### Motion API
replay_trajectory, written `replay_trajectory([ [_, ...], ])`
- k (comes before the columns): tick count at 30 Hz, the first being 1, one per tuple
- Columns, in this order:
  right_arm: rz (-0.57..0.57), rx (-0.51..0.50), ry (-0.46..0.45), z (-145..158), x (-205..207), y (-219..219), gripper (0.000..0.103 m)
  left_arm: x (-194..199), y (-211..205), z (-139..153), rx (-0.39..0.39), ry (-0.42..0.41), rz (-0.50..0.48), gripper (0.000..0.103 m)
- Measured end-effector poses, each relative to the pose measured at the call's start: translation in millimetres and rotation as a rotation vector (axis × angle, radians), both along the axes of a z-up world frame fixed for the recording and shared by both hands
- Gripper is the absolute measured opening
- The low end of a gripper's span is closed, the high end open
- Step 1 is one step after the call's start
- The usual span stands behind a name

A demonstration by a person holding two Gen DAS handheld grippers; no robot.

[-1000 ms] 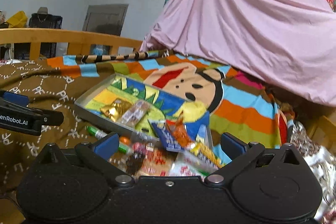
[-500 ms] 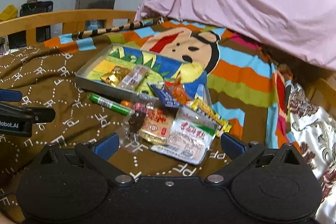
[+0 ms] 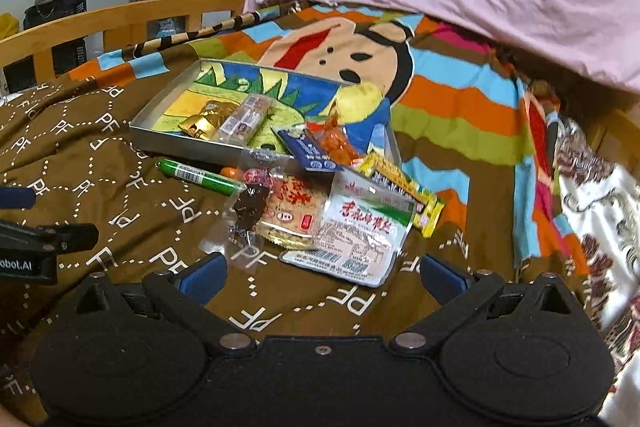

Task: Organize snacks
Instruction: 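Withdraw both tools from the tray toward the remaining snacks, then lower the left tool onto the clear meat-stick bag while the right tool lowers onto the rice cake bag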

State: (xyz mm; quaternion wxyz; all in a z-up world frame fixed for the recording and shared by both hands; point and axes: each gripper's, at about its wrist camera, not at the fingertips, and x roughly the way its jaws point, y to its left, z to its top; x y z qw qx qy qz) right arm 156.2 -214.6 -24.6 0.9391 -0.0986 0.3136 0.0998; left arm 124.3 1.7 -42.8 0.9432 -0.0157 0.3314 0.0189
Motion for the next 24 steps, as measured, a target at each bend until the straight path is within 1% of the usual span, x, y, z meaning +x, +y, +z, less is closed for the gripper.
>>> replay_trajectory([
  [2,0.004,0.015,0.031,-2.4,4.2,-1.7,0.102,4.2,-0.3,-3.2,-0.011,0.021,-0.014,0.103],
  [5,0.019,0.033,0.063,-4.8,9.1,-2.6,0.102,12.0,-2.6,-9.5,-0.037,0.065,-0.062,0.102],
  [7,0.027,0.039,0.070,-5.4,12.6,-3.9,0.102,17.6,-3.8,-13.6,-0.054,0.084,-0.084,0.103],
  [12,0.029,0.010,0.064,-7.9,26.7,-7.2,0.102,31.8,-3.3,-20.7,-0.084,0.102,-0.094,0.103],
  [17,0.086,-0.044,0.060,-13.8,44.7,-10.5,0.102,48.6,-4.7,-21.5,-0.101,0.047,-0.113,0.103],
  [20,0.135,-0.067,0.059,-19.7,56.6,-12.6,0.102,59.4,-5.9,-23.6,-0.136,0.009,-0.129,0.103],
  [23,0.147,-0.109,0.046,-27.6,68.6,-11.5,0.102,73.2,-7.5,-26.1,-0.179,-0.018,-0.144,0.103],
  [24,0.150,-0.120,0.036,-30.2,71.9,-10.4,0.102,79.7,-8.3,-27.8,-0.205,-0.027,-0.146,0.103],
])
